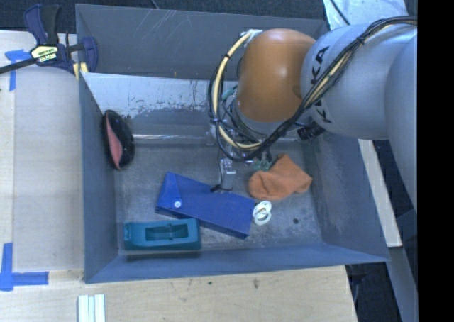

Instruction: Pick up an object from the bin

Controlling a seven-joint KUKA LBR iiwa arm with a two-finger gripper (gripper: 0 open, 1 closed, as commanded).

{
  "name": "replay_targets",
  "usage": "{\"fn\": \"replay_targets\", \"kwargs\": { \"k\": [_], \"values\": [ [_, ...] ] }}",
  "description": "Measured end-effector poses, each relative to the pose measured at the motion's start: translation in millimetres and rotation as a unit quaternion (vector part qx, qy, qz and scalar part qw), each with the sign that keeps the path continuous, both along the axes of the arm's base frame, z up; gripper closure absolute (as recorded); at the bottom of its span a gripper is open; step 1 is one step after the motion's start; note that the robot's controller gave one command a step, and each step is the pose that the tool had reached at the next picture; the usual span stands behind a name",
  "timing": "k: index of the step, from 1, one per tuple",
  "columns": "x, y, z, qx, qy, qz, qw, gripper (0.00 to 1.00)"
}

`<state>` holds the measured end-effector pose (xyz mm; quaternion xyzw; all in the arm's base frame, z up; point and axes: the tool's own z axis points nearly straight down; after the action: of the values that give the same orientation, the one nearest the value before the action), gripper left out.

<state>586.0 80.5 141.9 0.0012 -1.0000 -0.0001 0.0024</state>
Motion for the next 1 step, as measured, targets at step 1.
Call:
{"fn": "replay_targets", "kwargs": {
  "k": [1],
  "values": [
    [-0.2, -0.1, 1.6, 0.000, -0.0005, 0.000, 1.0000, 0.00]
  ]
}}
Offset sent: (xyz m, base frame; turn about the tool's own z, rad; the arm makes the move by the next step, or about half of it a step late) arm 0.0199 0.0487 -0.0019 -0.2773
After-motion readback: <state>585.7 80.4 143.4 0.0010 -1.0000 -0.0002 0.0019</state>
